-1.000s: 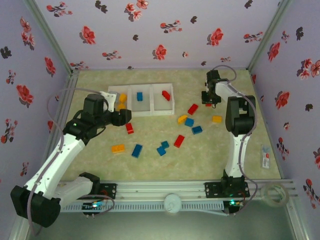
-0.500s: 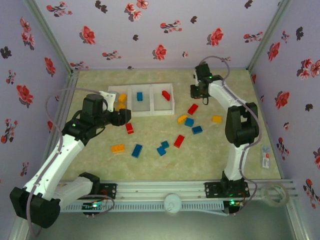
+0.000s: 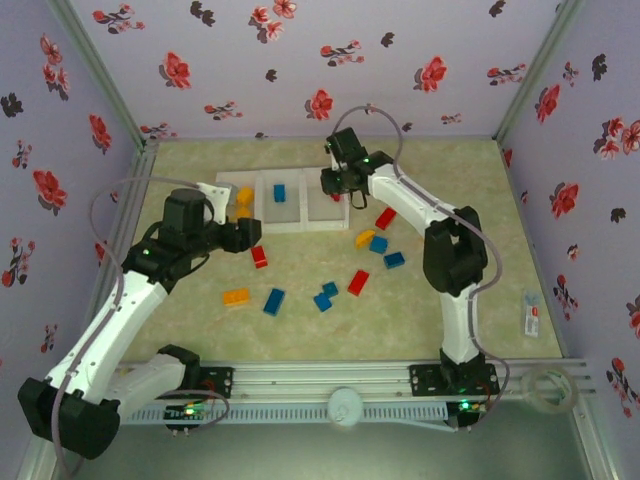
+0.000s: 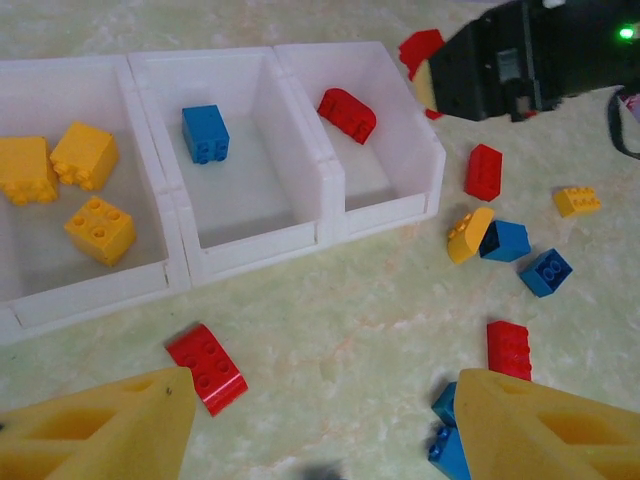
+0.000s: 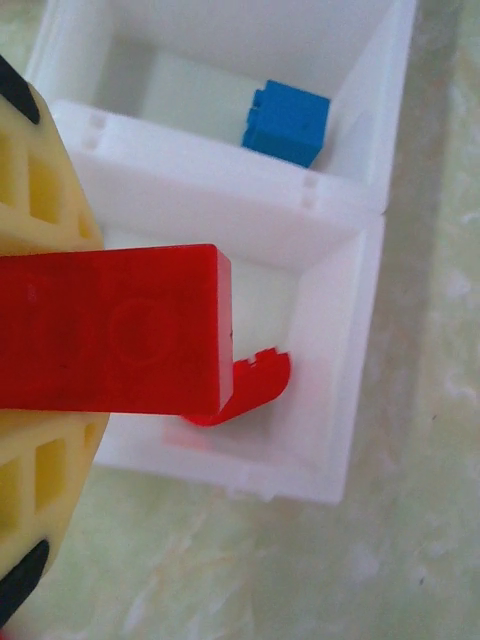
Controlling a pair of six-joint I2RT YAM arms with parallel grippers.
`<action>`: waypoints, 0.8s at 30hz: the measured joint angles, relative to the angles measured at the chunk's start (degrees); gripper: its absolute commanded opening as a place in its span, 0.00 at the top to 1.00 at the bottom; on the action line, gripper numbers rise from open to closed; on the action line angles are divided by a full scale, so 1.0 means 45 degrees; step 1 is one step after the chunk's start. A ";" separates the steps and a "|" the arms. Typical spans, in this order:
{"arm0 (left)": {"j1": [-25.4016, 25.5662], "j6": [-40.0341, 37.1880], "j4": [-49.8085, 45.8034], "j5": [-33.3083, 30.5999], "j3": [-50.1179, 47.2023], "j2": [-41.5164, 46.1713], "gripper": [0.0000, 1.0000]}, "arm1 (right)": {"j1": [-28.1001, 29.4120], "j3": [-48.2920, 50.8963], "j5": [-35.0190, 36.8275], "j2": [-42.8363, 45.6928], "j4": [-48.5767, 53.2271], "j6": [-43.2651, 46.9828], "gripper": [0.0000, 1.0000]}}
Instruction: Sort the legos into containers by color
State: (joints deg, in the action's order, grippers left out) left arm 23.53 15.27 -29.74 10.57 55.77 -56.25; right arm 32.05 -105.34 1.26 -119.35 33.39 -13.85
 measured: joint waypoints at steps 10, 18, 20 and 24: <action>0.0024 0.0335 -0.0019 -0.0053 -0.0005 0.0136 0.28 | 0.0029 -0.1676 -0.0389 -0.1579 0.0510 0.0053 0.45; 0.0029 0.1365 -0.0364 -0.0563 -0.0005 -0.0068 0.29 | 0.0034 -0.0063 -0.0330 -0.0369 0.0291 0.0063 0.45; 0.0034 0.1651 -0.0593 -0.0879 -0.0005 -0.0160 0.29 | 0.0034 0.0486 -0.0325 0.0189 0.0165 0.0058 0.45; 0.0049 0.2302 -0.1030 -0.1297 -0.0005 -0.0384 0.30 | 0.0034 0.1326 -0.0277 0.1180 -0.0083 0.0063 0.45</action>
State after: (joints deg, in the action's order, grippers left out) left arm 23.75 25.63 -34.37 4.73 55.75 -57.98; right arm 32.21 -99.37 0.01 -114.04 33.01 -13.56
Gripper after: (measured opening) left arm 0.708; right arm 0.550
